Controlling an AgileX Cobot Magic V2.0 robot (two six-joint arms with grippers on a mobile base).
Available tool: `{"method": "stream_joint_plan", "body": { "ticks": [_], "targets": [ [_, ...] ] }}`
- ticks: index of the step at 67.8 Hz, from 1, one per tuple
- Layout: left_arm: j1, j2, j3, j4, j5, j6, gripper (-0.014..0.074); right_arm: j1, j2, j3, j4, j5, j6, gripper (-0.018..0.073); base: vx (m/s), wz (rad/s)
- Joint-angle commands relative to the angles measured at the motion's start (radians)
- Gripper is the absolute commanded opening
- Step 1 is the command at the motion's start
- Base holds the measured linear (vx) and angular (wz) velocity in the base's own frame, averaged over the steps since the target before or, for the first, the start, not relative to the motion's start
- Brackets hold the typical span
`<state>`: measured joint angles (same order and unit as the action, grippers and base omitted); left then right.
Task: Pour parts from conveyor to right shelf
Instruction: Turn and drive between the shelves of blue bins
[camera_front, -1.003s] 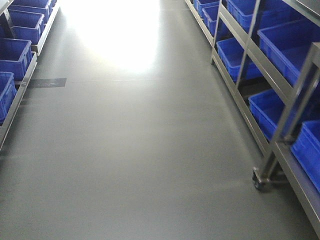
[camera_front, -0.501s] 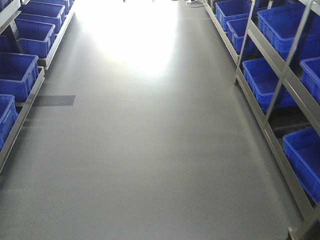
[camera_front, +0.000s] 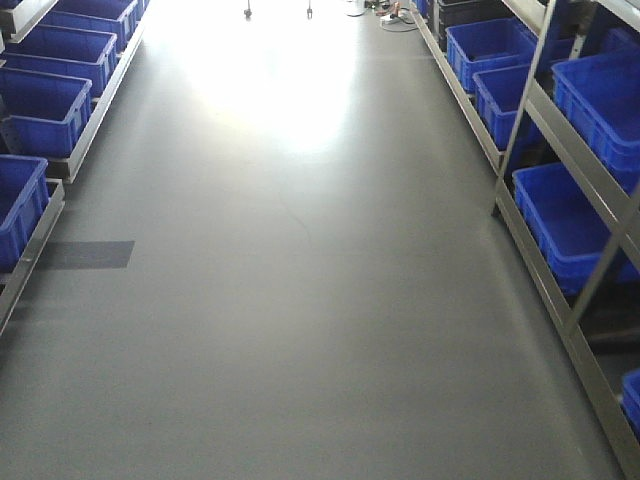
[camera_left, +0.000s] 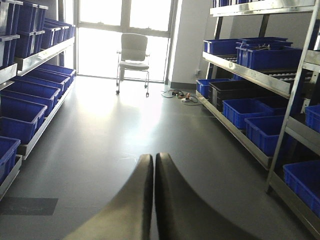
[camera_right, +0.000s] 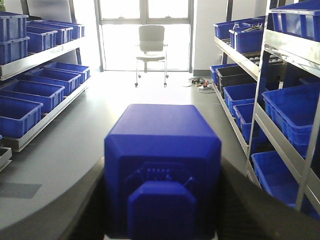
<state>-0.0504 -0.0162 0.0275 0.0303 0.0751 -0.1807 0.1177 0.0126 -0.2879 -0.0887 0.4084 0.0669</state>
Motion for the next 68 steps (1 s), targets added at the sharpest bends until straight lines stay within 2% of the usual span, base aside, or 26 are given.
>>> {"method": "stream_joint_plan", "body": {
  "ticks": [1,68],
  "targets": [
    [-0.003,-0.007,0.021,-0.009,-0.075,-0.004,-0.0006,-0.006,0.014,-0.025,-0.006,-0.079,-0.007,-0.0004,0.65,0.06],
    [-0.003,-0.007,0.021,-0.009,-0.075,-0.004,-0.0006,-0.006,0.014,-0.025,-0.006,-0.079,-0.007,-0.0004,0.61,0.11]
  ]
}}
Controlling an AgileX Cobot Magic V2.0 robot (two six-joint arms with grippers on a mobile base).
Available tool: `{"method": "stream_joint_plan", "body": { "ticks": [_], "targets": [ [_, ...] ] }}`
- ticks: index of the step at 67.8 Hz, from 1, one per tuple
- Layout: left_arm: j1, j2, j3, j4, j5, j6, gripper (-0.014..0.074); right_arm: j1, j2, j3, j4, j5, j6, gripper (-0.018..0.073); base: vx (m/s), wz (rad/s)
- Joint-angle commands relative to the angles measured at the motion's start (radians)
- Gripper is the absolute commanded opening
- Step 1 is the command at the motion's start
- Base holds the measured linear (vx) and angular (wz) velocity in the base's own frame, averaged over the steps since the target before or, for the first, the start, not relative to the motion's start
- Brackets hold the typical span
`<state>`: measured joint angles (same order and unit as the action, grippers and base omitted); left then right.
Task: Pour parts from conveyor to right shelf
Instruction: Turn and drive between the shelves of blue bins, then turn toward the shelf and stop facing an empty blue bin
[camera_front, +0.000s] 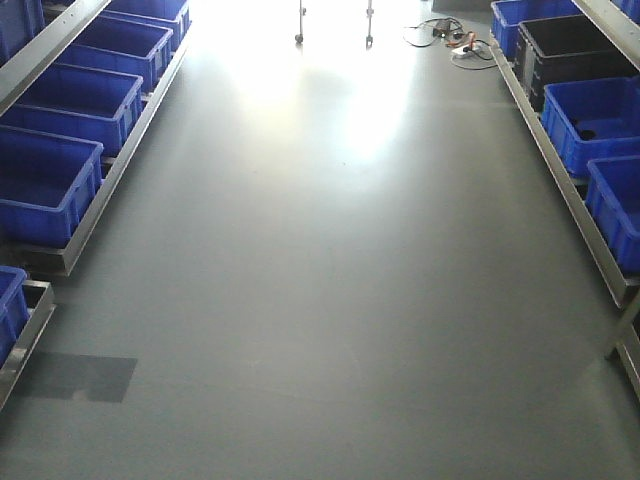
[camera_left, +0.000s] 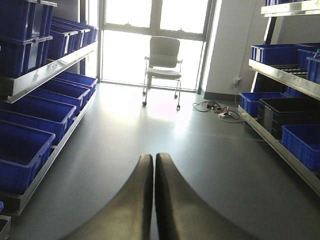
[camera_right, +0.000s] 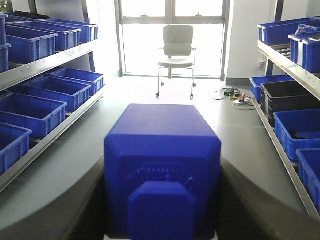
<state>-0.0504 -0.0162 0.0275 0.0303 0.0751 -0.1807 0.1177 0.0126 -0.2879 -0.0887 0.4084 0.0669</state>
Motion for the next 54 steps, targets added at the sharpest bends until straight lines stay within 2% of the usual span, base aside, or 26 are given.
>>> {"method": "stream_joint_plan", "body": {
  "ticks": [1,25,54],
  "targets": [
    [-0.003,-0.007,0.021,-0.009,-0.075,-0.004,-0.0006,-0.006,0.014,-0.025,-0.006,-0.079,-0.007,-0.0004,0.54,0.15],
    [-0.003,-0.007,0.021,-0.009,-0.075,-0.004,-0.0006,-0.006,0.014,-0.025,-0.006,-0.079,-0.007,-0.0004,0.48,0.43],
    [-0.003,-0.007,0.021,-0.009,-0.075,-0.004,-0.0006,-0.006,0.014,-0.025,-0.006,-0.079,-0.007,-0.0004,0.31,0.94]
  ]
}}
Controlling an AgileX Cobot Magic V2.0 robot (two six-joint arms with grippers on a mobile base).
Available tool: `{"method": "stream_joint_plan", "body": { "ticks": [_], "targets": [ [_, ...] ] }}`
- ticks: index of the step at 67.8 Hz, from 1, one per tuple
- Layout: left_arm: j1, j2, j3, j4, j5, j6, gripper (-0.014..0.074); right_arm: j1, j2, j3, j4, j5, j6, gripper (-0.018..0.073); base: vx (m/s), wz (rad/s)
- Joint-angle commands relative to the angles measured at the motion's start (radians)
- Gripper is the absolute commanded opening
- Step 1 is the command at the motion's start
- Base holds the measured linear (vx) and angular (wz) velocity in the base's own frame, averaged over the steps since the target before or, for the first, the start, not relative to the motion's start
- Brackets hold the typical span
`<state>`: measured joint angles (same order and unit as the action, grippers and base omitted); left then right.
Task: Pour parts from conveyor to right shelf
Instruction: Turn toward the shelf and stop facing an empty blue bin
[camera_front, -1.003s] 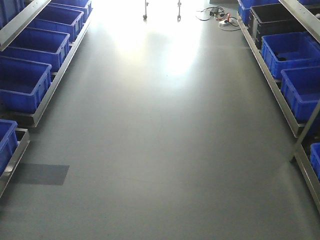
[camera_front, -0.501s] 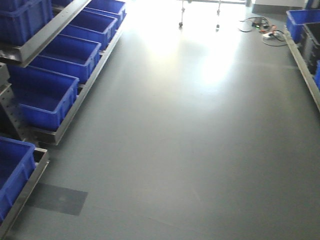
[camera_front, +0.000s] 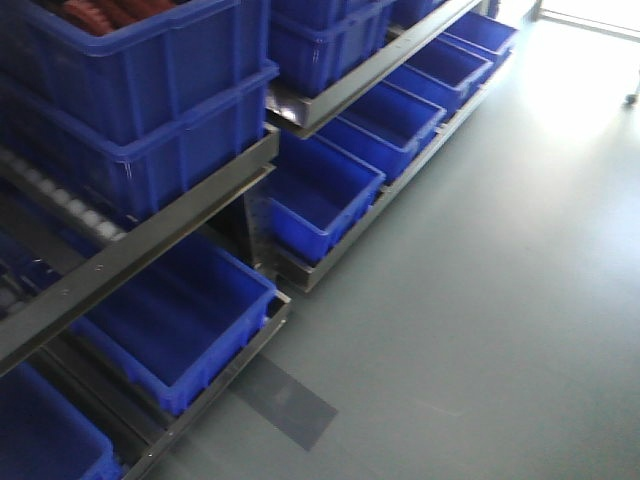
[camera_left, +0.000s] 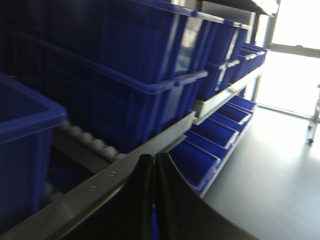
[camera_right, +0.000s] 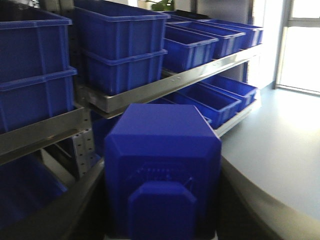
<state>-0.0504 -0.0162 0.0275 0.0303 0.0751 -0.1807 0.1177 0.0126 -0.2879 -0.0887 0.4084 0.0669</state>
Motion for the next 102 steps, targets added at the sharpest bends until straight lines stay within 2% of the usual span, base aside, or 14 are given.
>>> {"method": "stream_joint_plan", "body": {
  "ticks": [1,59,102],
  "targets": [
    [-0.003,-0.007,0.021,-0.009,-0.075,-0.004,-0.0006,-0.006,0.014,-0.025,-0.006,-0.079,-0.007,-0.0004,0.24,0.92],
    [-0.003,-0.007,0.021,-0.009,-0.075,-0.004,-0.0006,-0.006,0.014,-0.025,-0.006,-0.079,-0.007,-0.0004,0.18,0.82],
    [-0.003,-0.007,0.021,-0.009,-0.075,-0.004,-0.0006,-0.006,0.014,-0.025,-0.006,-0.079,-0.007,-0.0004,0.18,0.27]
  ]
}}
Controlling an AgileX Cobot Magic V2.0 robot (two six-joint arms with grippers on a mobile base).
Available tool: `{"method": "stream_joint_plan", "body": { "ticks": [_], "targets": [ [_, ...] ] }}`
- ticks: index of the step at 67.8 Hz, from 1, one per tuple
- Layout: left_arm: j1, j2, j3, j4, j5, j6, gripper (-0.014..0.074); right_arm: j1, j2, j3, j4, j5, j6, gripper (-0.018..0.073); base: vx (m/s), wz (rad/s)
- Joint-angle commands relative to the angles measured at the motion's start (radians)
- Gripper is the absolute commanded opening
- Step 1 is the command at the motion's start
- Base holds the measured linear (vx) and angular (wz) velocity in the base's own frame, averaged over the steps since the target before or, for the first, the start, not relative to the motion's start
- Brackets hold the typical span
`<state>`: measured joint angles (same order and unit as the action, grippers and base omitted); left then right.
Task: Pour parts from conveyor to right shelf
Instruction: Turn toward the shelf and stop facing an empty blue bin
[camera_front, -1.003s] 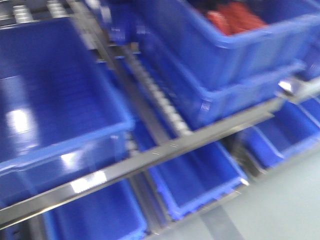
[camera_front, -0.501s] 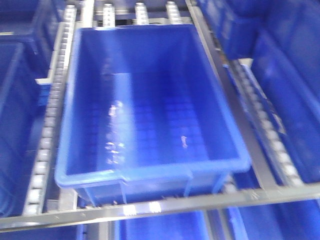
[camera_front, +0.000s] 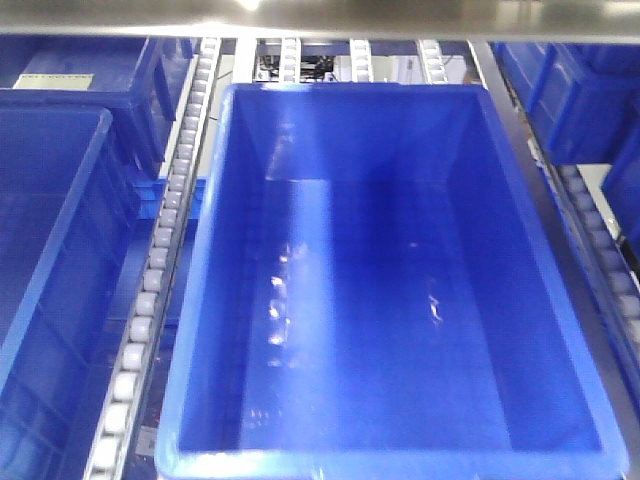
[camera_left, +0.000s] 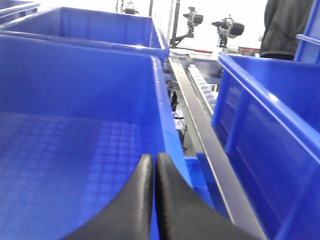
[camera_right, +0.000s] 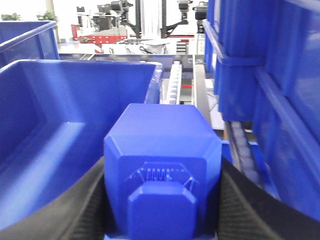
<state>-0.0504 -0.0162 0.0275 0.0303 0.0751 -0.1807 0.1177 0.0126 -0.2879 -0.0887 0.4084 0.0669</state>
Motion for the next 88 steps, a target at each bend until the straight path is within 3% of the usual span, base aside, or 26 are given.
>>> {"method": "stream_joint_plan", "body": {
  "ticks": [1,88],
  "targets": [
    [-0.003,-0.007,0.021,-0.009,-0.075,-0.004,-0.0006,-0.006,0.014,-0.025,-0.006,-0.079,-0.007,-0.0004,0.15,0.11],
    [-0.003,-0.007,0.021,-0.009,-0.075,-0.004,-0.0006,-0.006,0.014,-0.025,-0.006,-0.079,-0.007,-0.0004,0.05,0.01]
  ]
}}
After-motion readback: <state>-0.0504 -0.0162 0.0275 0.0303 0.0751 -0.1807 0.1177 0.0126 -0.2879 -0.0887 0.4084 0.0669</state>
